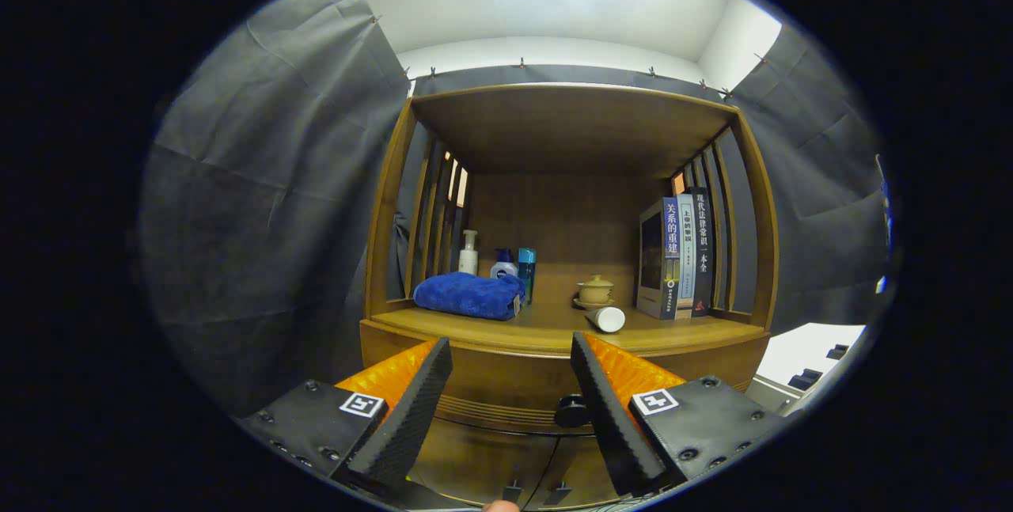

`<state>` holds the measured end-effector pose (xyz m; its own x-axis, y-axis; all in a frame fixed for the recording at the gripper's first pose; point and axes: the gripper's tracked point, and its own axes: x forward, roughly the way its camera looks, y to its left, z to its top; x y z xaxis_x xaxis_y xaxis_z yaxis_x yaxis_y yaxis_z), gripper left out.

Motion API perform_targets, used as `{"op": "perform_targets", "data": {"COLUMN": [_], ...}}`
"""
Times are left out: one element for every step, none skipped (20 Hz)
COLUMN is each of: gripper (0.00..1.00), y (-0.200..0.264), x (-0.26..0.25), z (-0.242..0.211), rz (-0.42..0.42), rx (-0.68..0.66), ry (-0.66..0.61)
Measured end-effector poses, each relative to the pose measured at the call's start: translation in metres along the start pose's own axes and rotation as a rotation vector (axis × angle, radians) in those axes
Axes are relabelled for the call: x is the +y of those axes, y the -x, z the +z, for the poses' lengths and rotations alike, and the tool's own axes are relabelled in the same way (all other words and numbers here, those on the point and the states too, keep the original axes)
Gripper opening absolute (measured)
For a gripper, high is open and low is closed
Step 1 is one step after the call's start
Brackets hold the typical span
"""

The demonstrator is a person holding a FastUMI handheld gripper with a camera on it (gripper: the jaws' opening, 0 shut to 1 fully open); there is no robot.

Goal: Pull open the drawer, take out the items inside it, and place them on the countertop above the cabinet.

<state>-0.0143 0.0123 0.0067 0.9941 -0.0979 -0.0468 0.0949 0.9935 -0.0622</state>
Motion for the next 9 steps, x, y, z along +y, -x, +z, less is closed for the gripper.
{"op": "perform_targets", "data": {"gripper": [0.98, 0.98, 0.98, 0.98, 0.98, 0.98, 0.98, 0.98, 0.98], "y": [0.0012, 0.0002, -0.0007, -0.0025, -0.0021, -0.0025, -0.003, -0.004, -0.0034], "x": [0.0007, 0.0007, 0.0016, 0.0008, 0.001, 0.0003, -0.0011, -0.002, -0.0015], "z": [0.001, -0.0009, -0.0032, -0.0053, -0.0052, -0.0051, -0.0052, -0.0058, -0.0061], "rz": [0.0, 0.001, 0.003, 0.002, 0.003, 0.002, 0.001, 0.001, 0.0], "rx": [-0.004, -0.001, 0.004, 0.01, 0.013, 0.013, 0.013, 0.015, 0.016], "ry": [0.003, 0.007, 0.008, 0.005, 0.0, -0.006, -0.011, -0.013, -0.015]}}
